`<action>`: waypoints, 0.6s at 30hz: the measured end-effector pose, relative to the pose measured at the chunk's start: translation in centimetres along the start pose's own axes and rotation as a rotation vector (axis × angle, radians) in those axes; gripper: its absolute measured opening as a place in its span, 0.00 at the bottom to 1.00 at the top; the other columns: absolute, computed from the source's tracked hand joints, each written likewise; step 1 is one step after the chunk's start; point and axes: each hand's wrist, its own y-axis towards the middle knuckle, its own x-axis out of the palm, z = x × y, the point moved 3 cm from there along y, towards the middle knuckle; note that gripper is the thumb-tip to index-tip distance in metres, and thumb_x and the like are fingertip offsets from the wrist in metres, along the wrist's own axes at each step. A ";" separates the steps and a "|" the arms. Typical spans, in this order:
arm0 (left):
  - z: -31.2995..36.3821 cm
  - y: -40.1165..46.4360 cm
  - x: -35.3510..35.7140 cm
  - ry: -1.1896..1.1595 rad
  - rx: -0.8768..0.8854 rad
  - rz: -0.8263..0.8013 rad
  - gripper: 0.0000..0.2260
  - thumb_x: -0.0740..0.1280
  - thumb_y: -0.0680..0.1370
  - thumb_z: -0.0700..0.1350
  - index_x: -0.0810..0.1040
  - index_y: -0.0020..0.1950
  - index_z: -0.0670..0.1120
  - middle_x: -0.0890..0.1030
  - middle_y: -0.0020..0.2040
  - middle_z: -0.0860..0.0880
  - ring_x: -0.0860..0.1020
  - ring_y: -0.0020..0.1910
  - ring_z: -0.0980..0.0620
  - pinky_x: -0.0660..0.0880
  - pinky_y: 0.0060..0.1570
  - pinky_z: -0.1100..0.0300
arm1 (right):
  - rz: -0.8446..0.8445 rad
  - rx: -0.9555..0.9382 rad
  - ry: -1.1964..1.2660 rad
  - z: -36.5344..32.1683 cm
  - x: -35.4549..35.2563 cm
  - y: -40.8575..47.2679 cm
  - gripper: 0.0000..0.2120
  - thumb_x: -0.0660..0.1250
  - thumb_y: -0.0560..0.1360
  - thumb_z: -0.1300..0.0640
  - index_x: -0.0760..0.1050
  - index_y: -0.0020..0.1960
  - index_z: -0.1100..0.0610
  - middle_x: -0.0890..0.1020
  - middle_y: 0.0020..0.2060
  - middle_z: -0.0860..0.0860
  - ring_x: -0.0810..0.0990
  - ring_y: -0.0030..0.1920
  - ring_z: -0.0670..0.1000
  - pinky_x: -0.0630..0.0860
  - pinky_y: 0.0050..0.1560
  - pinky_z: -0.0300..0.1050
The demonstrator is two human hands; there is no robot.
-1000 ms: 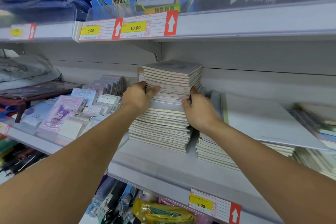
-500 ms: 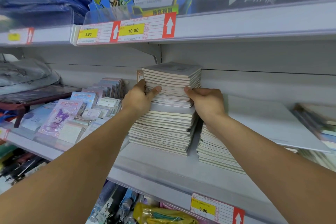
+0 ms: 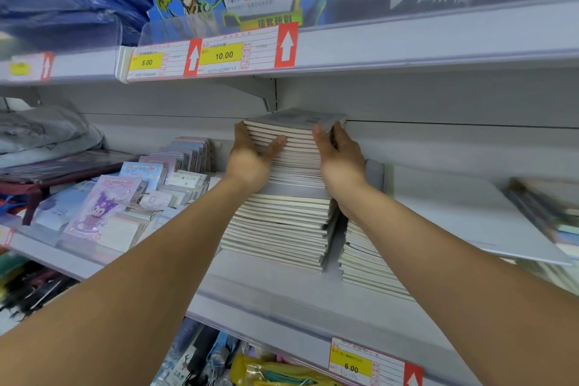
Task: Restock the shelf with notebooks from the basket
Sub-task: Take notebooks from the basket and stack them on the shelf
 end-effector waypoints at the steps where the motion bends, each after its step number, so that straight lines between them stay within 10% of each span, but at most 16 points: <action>1: -0.2 -0.1 0.0 0.011 0.001 -0.004 0.19 0.70 0.77 0.49 0.64 0.59 0.45 0.77 0.53 0.50 0.78 0.53 0.51 0.75 0.59 0.54 | 0.023 -0.005 -0.014 0.0 0.2 0.0 0.35 0.57 0.80 0.35 0.58 0.80 0.52 0.70 0.75 0.51 0.69 0.74 0.54 0.66 0.72 0.46; 8: 0.9 1.9 1.4 -0.035 -0.326 0.116 0.37 0.52 0.78 0.68 0.50 0.79 0.48 0.59 0.78 0.46 0.62 0.75 0.44 0.58 0.71 0.49 | -0.102 0.188 0.166 -1.1 0.6 0.4 0.42 0.51 0.76 0.26 0.44 0.82 0.46 0.55 0.81 0.48 0.57 0.79 0.54 0.56 0.78 0.56; 13: 0.1 2.5 2.2 -0.143 -0.379 0.256 0.34 0.53 0.80 0.65 0.50 0.80 0.48 0.57 0.79 0.45 0.60 0.75 0.41 0.57 0.73 0.41 | -0.166 0.402 0.786 -2.8 0.4 0.9 0.44 0.56 0.66 0.19 0.79 0.63 0.52 0.86 0.53 0.57 0.86 0.51 0.58 0.81 0.57 0.58; 18: -0.2 2.6 2.3 -0.160 -0.391 0.270 0.33 0.55 0.80 0.64 0.51 0.79 0.49 0.58 0.78 0.45 0.62 0.74 0.41 0.60 0.72 0.41 | -0.216 0.398 0.806 -1.6 -0.1 0.7 0.40 0.54 0.72 0.22 0.82 0.57 0.56 0.87 0.49 0.56 0.87 0.45 0.55 0.82 0.40 0.47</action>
